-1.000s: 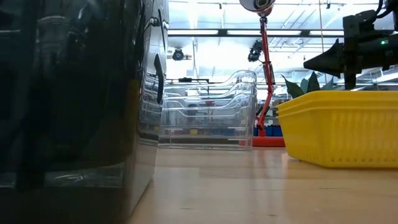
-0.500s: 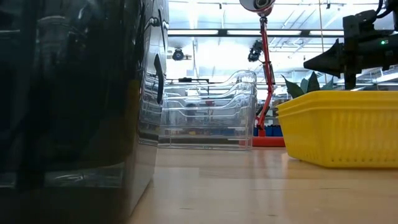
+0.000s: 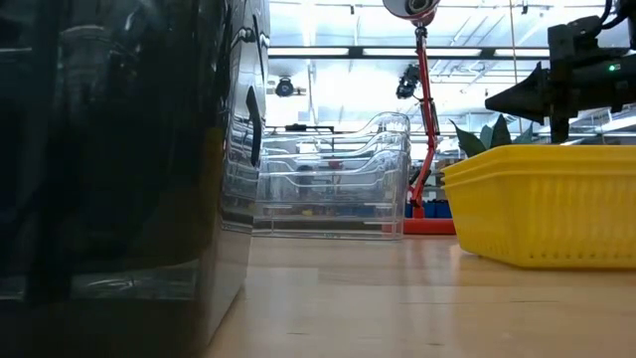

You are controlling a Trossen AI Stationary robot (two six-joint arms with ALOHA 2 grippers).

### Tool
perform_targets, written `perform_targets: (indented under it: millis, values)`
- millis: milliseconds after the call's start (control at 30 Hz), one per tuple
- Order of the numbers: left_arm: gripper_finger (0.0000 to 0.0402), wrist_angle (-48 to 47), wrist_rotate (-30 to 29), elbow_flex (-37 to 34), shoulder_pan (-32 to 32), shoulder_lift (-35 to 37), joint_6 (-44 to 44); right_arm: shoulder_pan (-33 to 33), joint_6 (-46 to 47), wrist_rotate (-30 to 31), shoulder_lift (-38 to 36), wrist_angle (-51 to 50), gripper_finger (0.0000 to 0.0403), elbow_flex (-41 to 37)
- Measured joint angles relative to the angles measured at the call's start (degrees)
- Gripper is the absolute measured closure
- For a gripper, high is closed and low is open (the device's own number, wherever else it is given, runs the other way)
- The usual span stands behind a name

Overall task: Stack baskets by color
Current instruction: Return to Home Position

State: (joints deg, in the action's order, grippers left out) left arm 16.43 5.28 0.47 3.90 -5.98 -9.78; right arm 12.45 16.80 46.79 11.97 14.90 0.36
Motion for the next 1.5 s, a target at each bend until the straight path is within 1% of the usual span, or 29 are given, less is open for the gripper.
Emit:
perform_targets:
  millis: [267, 600, 933, 1200, 1500]
  values:
    - [0.0340, 0.00, 0.00, 0.00, 0.00, 0.00, 0.00, 0.00, 0.00, 0.01, 0.01, 0.00, 0.0391, 0.00]
    - [0.0351, 0.00, 0.00, 0.00, 0.00, -0.02, -0.02, 0.00, 0.00, 0.02, 0.02, 0.00, 0.0391, 0.00]
    - [0.0342, 0.00, 0.00, 0.00, 0.00, 0.00, 0.00, 0.00, 0.00, 0.01, 0.02, 0.00, 0.0391, 0.00]
    - [0.0351, 0.00, 0.00, 0.00, 0.00, -0.02, 0.00, 0.00, 0.00, 0.02, 0.00, 0.00, 0.0391, 0.00]
    - [0.0340, 0.00, 0.01, 0.00, 0.00, -0.01, -0.02, 0.00, 0.00, 0.02, 0.02, 0.00, 0.0391, 0.00]
